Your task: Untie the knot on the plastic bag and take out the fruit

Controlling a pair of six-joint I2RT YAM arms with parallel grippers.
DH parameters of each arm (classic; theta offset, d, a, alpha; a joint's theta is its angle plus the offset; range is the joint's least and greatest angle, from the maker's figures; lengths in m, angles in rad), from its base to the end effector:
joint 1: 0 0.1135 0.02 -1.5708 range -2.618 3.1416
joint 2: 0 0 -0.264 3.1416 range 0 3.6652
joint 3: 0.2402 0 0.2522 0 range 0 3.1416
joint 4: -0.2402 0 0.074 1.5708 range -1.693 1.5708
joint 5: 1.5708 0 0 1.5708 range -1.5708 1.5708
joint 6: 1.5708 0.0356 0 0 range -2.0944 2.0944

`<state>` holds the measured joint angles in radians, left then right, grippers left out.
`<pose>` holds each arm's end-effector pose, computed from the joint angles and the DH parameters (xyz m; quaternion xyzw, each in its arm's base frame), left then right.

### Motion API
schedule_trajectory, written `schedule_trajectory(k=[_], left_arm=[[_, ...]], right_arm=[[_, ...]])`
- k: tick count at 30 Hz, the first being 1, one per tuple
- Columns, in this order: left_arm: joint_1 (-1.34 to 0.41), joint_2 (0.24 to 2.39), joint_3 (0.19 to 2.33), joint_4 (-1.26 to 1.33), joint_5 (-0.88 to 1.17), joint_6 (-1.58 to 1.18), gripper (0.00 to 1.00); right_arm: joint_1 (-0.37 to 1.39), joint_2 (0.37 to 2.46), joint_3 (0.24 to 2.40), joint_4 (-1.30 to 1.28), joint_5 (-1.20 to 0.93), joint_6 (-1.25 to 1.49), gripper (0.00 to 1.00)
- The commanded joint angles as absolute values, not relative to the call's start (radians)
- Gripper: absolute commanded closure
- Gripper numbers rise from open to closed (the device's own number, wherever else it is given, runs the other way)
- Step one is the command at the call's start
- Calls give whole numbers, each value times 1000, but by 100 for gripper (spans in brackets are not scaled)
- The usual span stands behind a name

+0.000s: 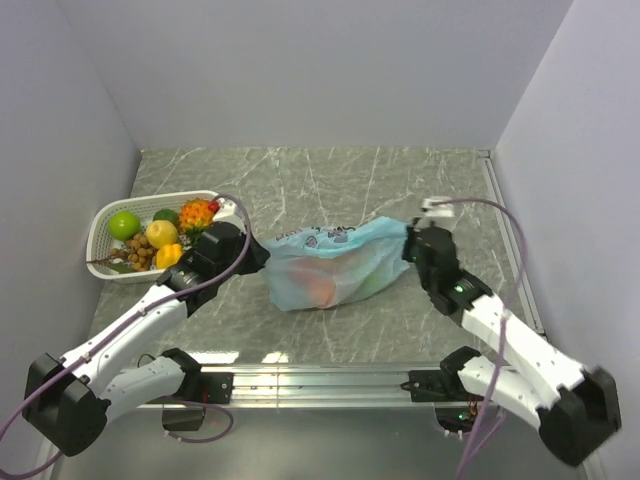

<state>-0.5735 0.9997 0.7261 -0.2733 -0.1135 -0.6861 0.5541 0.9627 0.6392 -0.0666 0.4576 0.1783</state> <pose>0.1893 -0.1175 0.2703 -0.0767 0.8674 -0.2481 0.4244 0.1941 0.1016 0.2689 -0.0271 0.8184 0.0182 0.5737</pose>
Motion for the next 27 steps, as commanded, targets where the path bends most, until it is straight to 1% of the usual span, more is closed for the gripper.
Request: schedule_trajectory(k=[1, 2, 5, 6, 7, 10, 11, 13, 14, 15, 17, 19, 22, 25, 26, 27], left_arm=[[-516, 963, 684, -229, -109, -750, 99], [-505, 962, 670, -206, -88, -761, 99], [-491, 995, 698, -129, -9, -784, 99], [-491, 1027, 713, -118, -9, -781, 98], [-491, 1043, 732, -107, 17, -775, 95], [-491, 1074, 793, -69, 70, -743, 76], [-492, 1071, 811, -55, 87, -732, 57], [-492, 1048, 825, -54, 91, -703, 37], [-494, 1037, 836, -57, 89, -692, 21], [-502, 1010, 841, -66, 87, -671, 16], [-528, 982, 857, -80, 66, -651, 9], [-612, 957, 873, -98, 5, -615, 10], [-754, 979, 914, -95, -55, -574, 16], [-831, 1046, 939, -55, -67, -572, 21], [-842, 1087, 942, -45, -69, -574, 25], [-859, 1109, 945, -35, -71, -574, 27]], right_arm=[[462, 766, 549, 20, 444, 354, 100], [463, 706, 526, 52, 414, 353, 100], [462, 655, 471, 135, 264, 354, 100], [462, 655, 465, 149, 223, 356, 100], [465, 661, 463, 155, 139, 357, 100], [474, 707, 462, 163, 60, 374, 100], [491, 724, 462, 164, 39, 376, 100], [515, 730, 457, 166, 54, 383, 100], [529, 727, 454, 169, 69, 385, 100], [546, 726, 454, 173, 74, 385, 100], [560, 721, 459, 170, 86, 385, 100], [571, 716, 472, 157, 100, 384, 100], [574, 690, 488, 140, 138, 390, 100], [572, 655, 489, 137, 182, 393, 100], [574, 643, 491, 130, 187, 393, 100], [574, 637, 495, 126, 189, 394, 100]])
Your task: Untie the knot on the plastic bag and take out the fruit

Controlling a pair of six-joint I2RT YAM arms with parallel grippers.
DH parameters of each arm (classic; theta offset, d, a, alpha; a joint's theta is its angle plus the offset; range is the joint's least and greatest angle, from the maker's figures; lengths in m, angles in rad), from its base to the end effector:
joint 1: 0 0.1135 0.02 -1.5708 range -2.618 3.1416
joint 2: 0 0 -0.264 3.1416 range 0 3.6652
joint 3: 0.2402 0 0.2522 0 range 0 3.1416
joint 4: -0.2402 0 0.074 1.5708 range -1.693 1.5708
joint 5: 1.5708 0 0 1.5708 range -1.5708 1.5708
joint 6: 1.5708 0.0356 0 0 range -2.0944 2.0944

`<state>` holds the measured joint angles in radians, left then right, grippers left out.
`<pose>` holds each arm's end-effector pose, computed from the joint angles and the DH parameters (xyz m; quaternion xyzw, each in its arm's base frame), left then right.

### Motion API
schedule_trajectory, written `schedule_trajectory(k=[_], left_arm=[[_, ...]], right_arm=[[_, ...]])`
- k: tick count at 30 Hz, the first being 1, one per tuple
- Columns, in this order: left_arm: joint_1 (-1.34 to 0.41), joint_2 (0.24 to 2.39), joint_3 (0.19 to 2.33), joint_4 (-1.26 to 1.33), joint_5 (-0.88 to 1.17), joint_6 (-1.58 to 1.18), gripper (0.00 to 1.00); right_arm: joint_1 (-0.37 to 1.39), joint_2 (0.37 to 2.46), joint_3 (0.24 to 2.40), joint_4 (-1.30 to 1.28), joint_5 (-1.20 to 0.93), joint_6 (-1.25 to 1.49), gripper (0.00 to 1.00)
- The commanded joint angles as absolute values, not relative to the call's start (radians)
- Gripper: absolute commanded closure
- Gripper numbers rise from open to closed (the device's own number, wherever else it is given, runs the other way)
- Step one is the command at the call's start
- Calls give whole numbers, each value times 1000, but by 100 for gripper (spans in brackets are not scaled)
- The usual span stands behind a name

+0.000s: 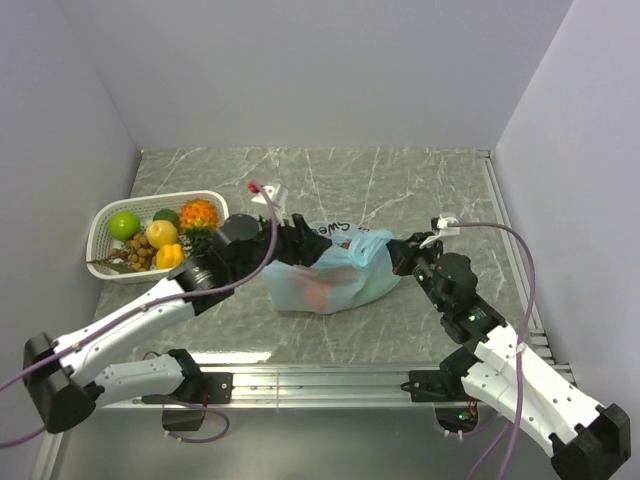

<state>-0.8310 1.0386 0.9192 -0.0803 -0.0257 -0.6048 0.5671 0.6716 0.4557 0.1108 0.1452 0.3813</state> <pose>0.1650 -0.1795 0.3496 0.0793 0.7700 -0.4089 0.4833 0.1496 0.0892 0.2724 -0.0204 0.7426 0.2567 0.6182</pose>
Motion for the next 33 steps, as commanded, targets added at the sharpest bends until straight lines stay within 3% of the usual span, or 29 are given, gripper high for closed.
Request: schedule_trajectory(k=[1, 10, 33], left_arm=[[-868, 1127, 946, -25, -77, -569, 28], [-927, 1305, 988, 75, -136, -477, 34], [-942, 1557, 1017, 353, -181, -494, 33]], right_arm=[[572, 632, 497, 121, 186, 397, 100], [574, 578, 512, 84, 169, 407, 100], [572, 603, 565, 98, 75, 442, 100]])
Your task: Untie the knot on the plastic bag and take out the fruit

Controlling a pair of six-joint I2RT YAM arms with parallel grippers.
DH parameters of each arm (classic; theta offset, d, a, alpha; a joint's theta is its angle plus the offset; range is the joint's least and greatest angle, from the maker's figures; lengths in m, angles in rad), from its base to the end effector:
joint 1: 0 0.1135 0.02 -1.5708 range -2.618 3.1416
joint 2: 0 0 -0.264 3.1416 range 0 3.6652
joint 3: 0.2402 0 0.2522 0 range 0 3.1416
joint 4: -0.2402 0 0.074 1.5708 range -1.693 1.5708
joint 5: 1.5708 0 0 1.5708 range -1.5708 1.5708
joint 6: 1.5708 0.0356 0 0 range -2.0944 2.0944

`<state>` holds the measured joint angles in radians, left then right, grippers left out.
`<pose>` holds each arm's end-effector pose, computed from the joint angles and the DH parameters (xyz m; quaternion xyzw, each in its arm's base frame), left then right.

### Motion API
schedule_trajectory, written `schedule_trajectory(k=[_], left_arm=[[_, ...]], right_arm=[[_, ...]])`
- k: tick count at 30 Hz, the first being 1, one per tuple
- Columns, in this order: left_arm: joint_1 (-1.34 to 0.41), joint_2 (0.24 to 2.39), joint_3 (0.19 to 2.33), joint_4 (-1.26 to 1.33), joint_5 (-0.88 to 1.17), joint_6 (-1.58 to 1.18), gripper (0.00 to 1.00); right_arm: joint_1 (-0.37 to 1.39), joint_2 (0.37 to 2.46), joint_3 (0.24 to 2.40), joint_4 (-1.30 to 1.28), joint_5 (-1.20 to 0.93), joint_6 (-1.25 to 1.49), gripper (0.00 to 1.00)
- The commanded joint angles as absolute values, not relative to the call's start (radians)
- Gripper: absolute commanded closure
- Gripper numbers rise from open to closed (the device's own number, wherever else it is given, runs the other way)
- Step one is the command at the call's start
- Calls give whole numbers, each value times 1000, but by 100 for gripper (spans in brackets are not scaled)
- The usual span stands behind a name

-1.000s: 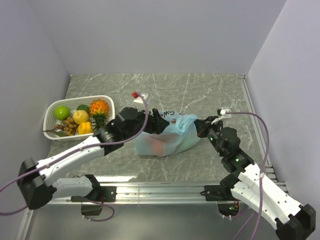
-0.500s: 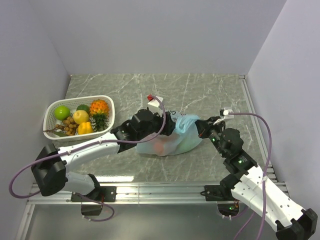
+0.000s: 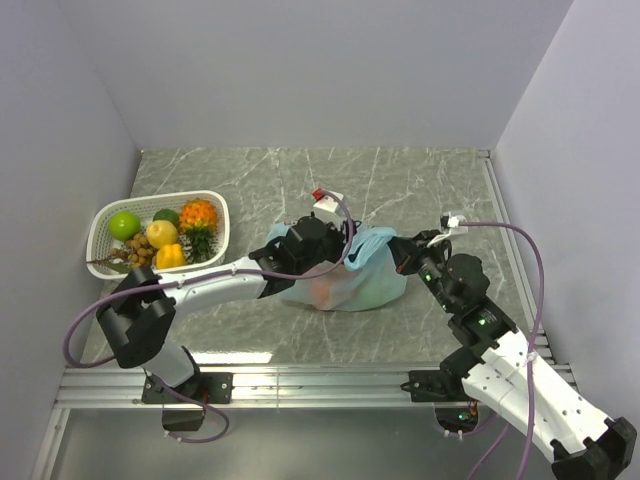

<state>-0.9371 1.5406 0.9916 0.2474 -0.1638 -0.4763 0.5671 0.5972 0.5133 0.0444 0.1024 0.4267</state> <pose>0.2158 -0.2838 0.2683 0.1361 0.7925 -0.3336 0.4921 0.1370 0.0830 0.2969 -0.0151 0.7207 0.2975 0.6260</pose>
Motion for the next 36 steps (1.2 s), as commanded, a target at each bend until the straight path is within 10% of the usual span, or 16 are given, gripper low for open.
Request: schedule_trajectory(k=[1, 13, 26, 32, 36], left_arm=[[-942, 1569, 1022, 362, -184, -494, 32], [-942, 1651, 921, 292, -198, -643, 35], [-943, 1151, 519, 6, -371, -799, 52], [-942, 1002, 532, -74, -388, -726, 44], [-942, 974, 601, -101, -347, -683, 31]], right_arm=[[572, 607, 565, 106, 69, 446, 100], [568, 598, 525, 144, 338, 468, 100], [485, 658, 561, 68, 540, 515, 100], [494, 684, 656, -87, 279, 399, 50], [564, 669, 744, -205, 245, 328, 36]])
